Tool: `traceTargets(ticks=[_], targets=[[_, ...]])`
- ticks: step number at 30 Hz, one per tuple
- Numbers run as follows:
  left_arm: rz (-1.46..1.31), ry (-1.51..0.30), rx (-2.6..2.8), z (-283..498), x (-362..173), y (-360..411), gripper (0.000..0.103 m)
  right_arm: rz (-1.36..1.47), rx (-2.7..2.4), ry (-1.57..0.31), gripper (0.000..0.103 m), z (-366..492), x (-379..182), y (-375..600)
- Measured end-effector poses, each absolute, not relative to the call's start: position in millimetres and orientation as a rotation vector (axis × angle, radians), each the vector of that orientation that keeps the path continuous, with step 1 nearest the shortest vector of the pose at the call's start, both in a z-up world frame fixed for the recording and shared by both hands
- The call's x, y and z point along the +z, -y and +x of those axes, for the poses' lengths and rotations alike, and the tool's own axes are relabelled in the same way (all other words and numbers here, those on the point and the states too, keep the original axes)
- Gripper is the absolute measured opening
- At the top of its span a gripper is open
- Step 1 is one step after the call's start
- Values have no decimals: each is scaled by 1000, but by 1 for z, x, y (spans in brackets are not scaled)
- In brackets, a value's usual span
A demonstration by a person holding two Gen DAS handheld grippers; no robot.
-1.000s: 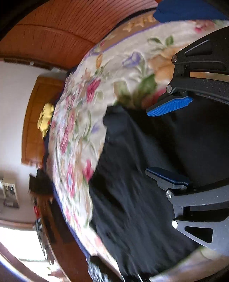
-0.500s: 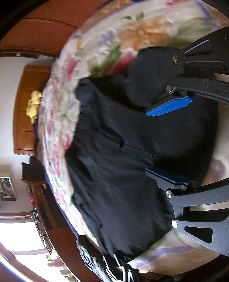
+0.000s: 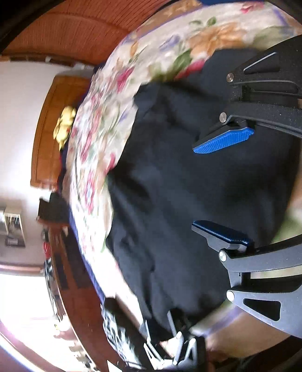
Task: Fold large clothes
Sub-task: 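Press and smooth the folded coat flat with the open right tool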
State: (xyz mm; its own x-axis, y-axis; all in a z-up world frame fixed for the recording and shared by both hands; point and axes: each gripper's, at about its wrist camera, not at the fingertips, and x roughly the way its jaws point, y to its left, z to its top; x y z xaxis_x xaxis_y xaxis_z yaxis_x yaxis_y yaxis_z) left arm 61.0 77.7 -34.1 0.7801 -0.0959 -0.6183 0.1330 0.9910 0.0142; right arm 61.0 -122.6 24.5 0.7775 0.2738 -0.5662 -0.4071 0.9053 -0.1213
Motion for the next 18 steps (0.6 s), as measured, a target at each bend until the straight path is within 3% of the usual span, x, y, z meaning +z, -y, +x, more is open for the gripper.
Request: traceTargets(ticks=[10, 18], targets=[[57, -657, -131, 58, -33, -79, 80, -258, 465, -658, 62, 94, -15, 80], [41, -617, -126, 44, -25, -89, 80, -233, 473, -647, 62, 91, -12, 84]])
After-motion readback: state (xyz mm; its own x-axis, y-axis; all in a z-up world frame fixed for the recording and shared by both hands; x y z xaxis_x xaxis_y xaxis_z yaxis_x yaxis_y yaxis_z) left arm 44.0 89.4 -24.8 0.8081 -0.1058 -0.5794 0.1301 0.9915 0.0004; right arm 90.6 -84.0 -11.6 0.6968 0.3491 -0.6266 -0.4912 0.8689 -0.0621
